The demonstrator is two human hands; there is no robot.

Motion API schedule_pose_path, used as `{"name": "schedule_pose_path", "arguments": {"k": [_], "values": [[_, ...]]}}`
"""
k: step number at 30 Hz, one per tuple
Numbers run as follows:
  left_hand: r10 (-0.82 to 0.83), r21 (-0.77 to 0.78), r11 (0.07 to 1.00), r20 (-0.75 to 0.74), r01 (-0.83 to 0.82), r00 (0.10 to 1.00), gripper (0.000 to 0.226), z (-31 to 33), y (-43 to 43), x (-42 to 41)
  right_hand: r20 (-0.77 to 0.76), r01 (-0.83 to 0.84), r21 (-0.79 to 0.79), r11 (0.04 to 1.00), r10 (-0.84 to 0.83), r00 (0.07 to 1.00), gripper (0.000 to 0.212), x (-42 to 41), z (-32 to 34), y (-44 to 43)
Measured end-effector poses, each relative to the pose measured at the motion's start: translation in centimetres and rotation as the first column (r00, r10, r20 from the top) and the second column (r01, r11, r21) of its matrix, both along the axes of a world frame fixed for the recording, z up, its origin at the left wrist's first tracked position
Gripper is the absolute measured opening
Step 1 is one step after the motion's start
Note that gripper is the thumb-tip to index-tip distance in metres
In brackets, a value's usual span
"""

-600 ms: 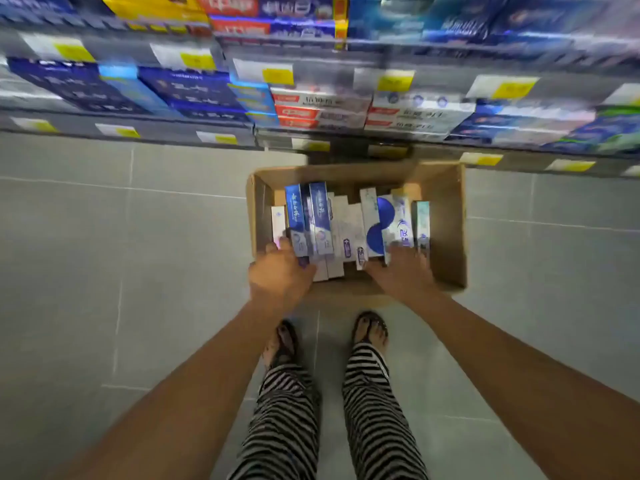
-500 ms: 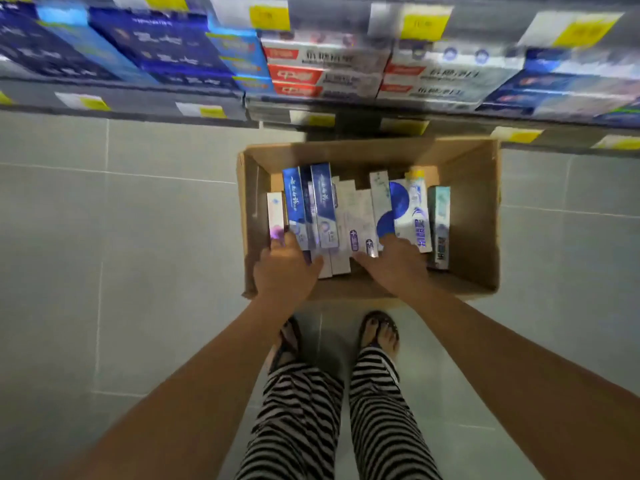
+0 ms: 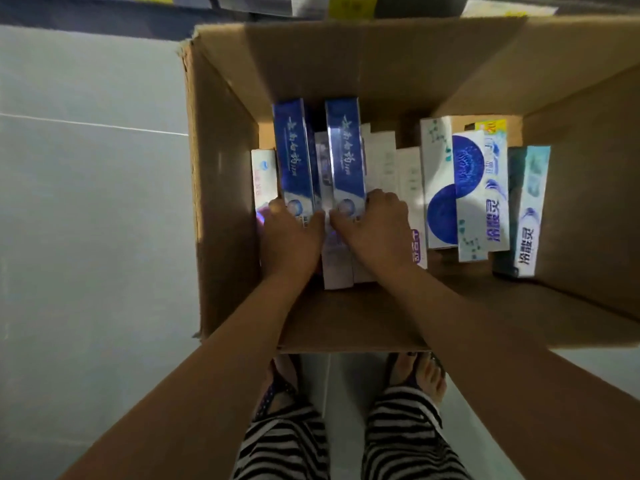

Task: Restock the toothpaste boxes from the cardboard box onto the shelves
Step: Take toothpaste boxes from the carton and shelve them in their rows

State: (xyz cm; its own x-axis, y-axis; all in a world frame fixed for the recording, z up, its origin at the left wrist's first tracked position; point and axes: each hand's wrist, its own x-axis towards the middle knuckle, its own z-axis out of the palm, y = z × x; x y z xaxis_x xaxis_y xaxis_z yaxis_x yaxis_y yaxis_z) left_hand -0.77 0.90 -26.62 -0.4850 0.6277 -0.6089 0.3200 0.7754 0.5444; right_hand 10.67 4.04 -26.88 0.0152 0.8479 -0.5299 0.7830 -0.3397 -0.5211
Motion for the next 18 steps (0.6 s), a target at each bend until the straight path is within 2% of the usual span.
{"name": "schedule_pose_path", "arguments": {"k": [2, 4, 9, 14, 18], "values": [[0.065, -0.005, 0.998, 0.069, -0.065, 0.995, 0.047, 0.3, 0.3, 0.0, -0.008, -0.008, 0.010, 1.000, 0.008, 1.000, 0.046, 0.0, 0.2, -0.1], [0.104, 0.007, 0.994, 0.110, -0.106, 0.988, 0.047, 0.9, 0.4, 0.1, -0.039, 0.028, 0.011, 1.000, -0.028, 0.999, 0.048, 0.4, 0.5, 0.1], [0.173, 0.032, 0.984, 0.102, -0.177, 0.980, 0.045, 3.4, 0.7, 0.1, -0.190, 0.145, -0.123, 0.982, -0.166, 0.968, 0.046, 2.3, 3.4, 1.2], [0.389, -0.029, 0.918, 0.256, -0.396, 0.885, 0.044, 8.3, 1.6, 0.3, -0.309, 0.393, -0.273, 0.878, -0.467, 0.829, 0.050, 4.0, 8.3, 2.7], [0.445, -0.135, 0.895, 0.191, -0.425, 0.875, 0.054, 13.6, 2.4, 0.0, -0.283, 0.500, -0.263, 0.825, -0.562, 0.778, 0.048, 5.6, 13.2, 3.7]]}}
